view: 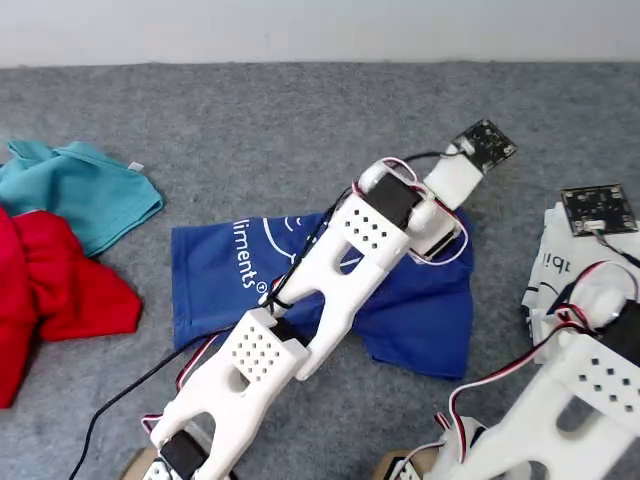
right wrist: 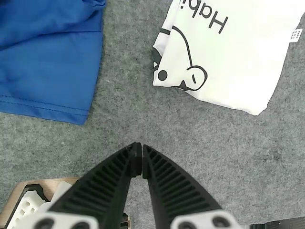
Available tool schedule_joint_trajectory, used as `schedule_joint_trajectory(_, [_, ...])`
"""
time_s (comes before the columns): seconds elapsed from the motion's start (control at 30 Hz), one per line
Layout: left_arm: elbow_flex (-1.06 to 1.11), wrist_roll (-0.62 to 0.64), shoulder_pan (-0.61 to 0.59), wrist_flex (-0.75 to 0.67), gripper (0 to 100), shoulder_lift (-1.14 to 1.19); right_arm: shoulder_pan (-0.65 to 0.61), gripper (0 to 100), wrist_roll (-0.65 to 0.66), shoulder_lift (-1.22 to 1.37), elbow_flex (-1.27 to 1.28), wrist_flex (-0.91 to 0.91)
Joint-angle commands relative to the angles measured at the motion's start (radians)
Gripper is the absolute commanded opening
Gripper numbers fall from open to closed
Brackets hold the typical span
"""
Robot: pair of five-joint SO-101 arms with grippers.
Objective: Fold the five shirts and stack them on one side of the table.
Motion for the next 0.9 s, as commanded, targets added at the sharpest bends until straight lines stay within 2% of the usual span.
schedule_joint_trajectory(0.0, [-0.019,0.006,-0.031,0.054,14,-0.044,0.01,1.9,0.0,-0.015,0.0,0.035])
schedule_joint_trajectory(0.33, [0.4,0.003,-0.08,0.046,14,-0.16,0.01,1.9,0.0,-0.015,0.0,0.035])
schedule_joint_trajectory(0.57, [0.418,0.005,-0.175,0.018,14,-0.103,0.01,1.9,0.0,-0.015,0.0,0.035])
schedule_joint_trajectory(0.7, [0.412,0.006,-0.176,0.009,14,-0.031,0.01,1.9,0.0,-0.015,0.0,0.035])
schedule_joint_trajectory(0.87, [0.309,0.021,-0.169,0.049,14,-0.081,0.01,1.9,0.002,-0.015,0.0,0.035])
